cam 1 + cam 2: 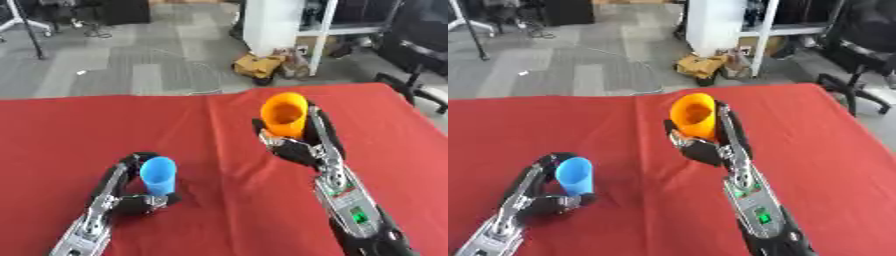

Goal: Pour the contents of one cup into another cup.

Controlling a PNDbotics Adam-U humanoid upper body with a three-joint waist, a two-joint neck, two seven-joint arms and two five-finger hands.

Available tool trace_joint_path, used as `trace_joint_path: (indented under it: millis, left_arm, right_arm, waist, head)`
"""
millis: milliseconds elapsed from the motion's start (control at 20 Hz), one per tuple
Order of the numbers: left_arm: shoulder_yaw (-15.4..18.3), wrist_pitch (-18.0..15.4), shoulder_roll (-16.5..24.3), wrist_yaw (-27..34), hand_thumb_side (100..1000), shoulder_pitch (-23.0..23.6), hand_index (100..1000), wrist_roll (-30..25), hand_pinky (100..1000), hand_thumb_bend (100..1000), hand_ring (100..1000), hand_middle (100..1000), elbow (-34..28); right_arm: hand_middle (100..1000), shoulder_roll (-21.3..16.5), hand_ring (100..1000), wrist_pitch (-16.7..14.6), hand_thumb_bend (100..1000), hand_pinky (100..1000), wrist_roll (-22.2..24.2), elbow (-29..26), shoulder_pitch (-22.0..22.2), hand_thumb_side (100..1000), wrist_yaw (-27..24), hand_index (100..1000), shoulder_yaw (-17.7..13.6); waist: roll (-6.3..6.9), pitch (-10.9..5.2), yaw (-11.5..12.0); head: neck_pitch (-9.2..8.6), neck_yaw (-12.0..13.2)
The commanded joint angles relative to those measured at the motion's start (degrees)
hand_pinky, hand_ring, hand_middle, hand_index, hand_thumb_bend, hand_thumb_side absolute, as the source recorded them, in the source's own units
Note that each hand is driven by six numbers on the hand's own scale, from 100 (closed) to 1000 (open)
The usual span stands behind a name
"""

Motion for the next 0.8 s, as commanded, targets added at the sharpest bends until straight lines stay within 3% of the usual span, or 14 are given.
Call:
trace_joint_path:
  millis: [50,450,800]
  left_arm:
    - [-0.2,-0.6,-0.1,-0.3,174,-2.0,753,-1.4,742,883,583,607,-0.4]
    - [-0.6,-0.8,-0.1,-1.5,152,-2.1,735,-7.2,720,874,546,566,1.1]
    - [-0.2,-1.5,-0.6,-1.6,100,-2.1,680,-7.4,669,818,465,475,2.5]
  right_arm:
    - [216,-0.3,236,-0.3,341,574,0.1,-1.4,-1.1,100,0.1,481,0.1]
    - [216,-0.2,236,-0.3,340,564,0.2,-1.3,-0.9,100,0.1,480,0.1]
    - [212,-0.2,236,-0.3,339,565,0.1,-1.2,-0.8,100,0.1,481,0.0]
  waist:
    - [-0.07,-0.88,-0.2]
    - [0.16,-0.8,-0.6]
    - [0.26,-0.66,-0.7]
  head:
    - [-0.78,0.3]
    - [-0.77,0.3]
    - [-0.68,0.2]
